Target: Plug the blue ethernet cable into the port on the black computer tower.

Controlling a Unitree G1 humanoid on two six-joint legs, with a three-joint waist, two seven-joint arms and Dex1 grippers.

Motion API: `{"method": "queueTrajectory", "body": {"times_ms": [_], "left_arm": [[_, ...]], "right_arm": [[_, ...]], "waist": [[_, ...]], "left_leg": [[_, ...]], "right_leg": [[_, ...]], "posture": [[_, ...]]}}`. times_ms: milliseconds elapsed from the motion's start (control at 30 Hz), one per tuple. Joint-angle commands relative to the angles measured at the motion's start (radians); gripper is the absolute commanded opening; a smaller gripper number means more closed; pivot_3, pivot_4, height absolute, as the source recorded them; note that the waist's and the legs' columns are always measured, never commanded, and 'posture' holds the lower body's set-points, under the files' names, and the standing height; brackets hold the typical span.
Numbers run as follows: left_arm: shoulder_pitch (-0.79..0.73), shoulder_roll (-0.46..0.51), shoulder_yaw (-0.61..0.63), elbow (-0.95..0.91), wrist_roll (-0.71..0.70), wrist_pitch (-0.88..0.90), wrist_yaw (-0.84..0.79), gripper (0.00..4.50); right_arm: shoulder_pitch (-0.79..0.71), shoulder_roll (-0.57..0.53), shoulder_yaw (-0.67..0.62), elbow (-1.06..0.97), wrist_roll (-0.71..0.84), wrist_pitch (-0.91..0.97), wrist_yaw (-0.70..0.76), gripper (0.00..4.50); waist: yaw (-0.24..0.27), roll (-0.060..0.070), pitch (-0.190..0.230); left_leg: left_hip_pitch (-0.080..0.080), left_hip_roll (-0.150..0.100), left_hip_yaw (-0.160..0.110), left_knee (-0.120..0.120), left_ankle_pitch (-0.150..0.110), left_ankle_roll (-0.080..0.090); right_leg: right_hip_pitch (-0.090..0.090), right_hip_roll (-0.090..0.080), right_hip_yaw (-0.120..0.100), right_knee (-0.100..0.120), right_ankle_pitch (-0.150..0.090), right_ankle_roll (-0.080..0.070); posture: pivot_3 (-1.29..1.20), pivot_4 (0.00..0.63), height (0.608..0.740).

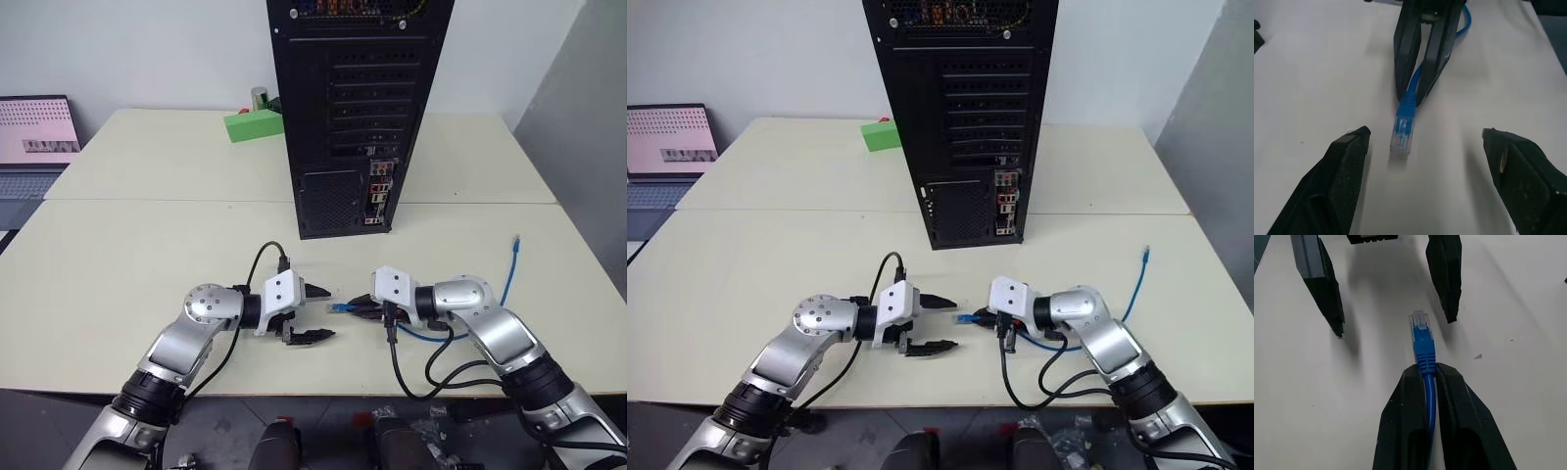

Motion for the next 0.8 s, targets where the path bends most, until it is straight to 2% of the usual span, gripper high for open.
{"method": "queueTrajectory", "body": {"times_ms": [33, 300, 333, 400, 433, 733, 767, 800], "left_arm": [[-0.015, -0.016, -0.001, 0.009, 0.010, -0.033, -0.004, 2.94], [-0.021, -0.025, 0.001, 0.043, 0.030, -0.063, -0.008, 1.06], [-0.025, -0.027, 0.000, 0.052, 0.035, -0.068, -0.005, 0.96], [-0.032, -0.034, 0.000, 0.062, 0.041, -0.075, 0.000, 0.43], [-0.034, -0.038, 0.000, 0.065, 0.042, -0.077, 0.001, 0.30], [-0.031, -0.042, 0.001, 0.066, 0.047, -0.099, -0.005, 0.25], [-0.030, -0.040, 0.003, 0.067, 0.046, -0.103, -0.008, 0.25], [-0.030, -0.038, 0.006, 0.067, 0.045, -0.107, -0.011, 0.25]], "right_arm": [[-0.024, -0.003, -0.020, -0.053, 0.012, 0.008, 0.002, 0.03], [-0.028, -0.001, -0.024, -0.065, 0.018, 0.011, 0.005, 0.02], [-0.030, 0.001, -0.023, -0.068, 0.020, 0.011, 0.006, 0.02], [-0.032, 0.004, -0.022, -0.073, 0.021, 0.013, 0.006, 0.02], [-0.033, 0.005, -0.021, -0.074, 0.020, 0.012, 0.006, 0.02], [-0.039, -0.008, -0.022, -0.064, 0.018, 0.006, 0.018, 0.02], [-0.040, -0.019, -0.023, -0.061, 0.020, -0.004, 0.033, 0.72], [-0.041, -0.032, -0.024, -0.059, 0.022, -0.015, 0.049, 0.84]], "waist": [[0.000, 0.000, 0.000], [0.000, 0.000, 0.000], [0.000, 0.000, 0.000], [0.000, 0.000, 0.000], [0.000, 0.000, 0.000], [0.000, 0.000, 0.000], [0.000, 0.000, 0.000], [0.000, 0.000, 0.000]], "left_leg": [[0.000, 0.000, 0.000, 0.000, 0.000, 0.000], [0.000, 0.000, 0.000, 0.000, 0.000, 0.000], [0.000, 0.000, 0.000, 0.000, 0.000, 0.000], [0.000, 0.000, 0.000, 0.000, 0.000, 0.000], [0.000, 0.000, 0.000, 0.000, 0.000, 0.000], [0.000, 0.000, 0.000, 0.000, 0.000, 0.000], [0.000, 0.000, 0.000, 0.000, 0.000, 0.000], [0.000, 0.000, 0.000, 0.000, 0.000, 0.000]], "right_leg": [[0.000, 0.000, 0.000, 0.000, 0.000, 0.000], [0.000, 0.000, 0.000, 0.000, 0.000, 0.000], [0.000, 0.000, 0.000, 0.000, 0.000, 0.000], [0.000, 0.000, 0.000, 0.000, 0.000, 0.000], [0.000, 0.000, 0.000, 0.000, 0.000, 0.000], [0.000, 0.000, 0.000, 0.000, 0.000, 0.000], [0.000, 0.000, 0.000, 0.000, 0.000, 0.000], [0.000, 0.000, 0.000, 0.000, 0.000, 0.000]], "posture": [[0.00, 0.150, 0.740], [0.00, 0.150, 0.740], [0.00, 0.150, 0.740], [0.00, 0.150, 0.740], [0.00, 0.150, 0.740], [0.00, 0.150, 0.740], [0.00, 0.150, 0.740], [0.00, 0.150, 0.740]]}}
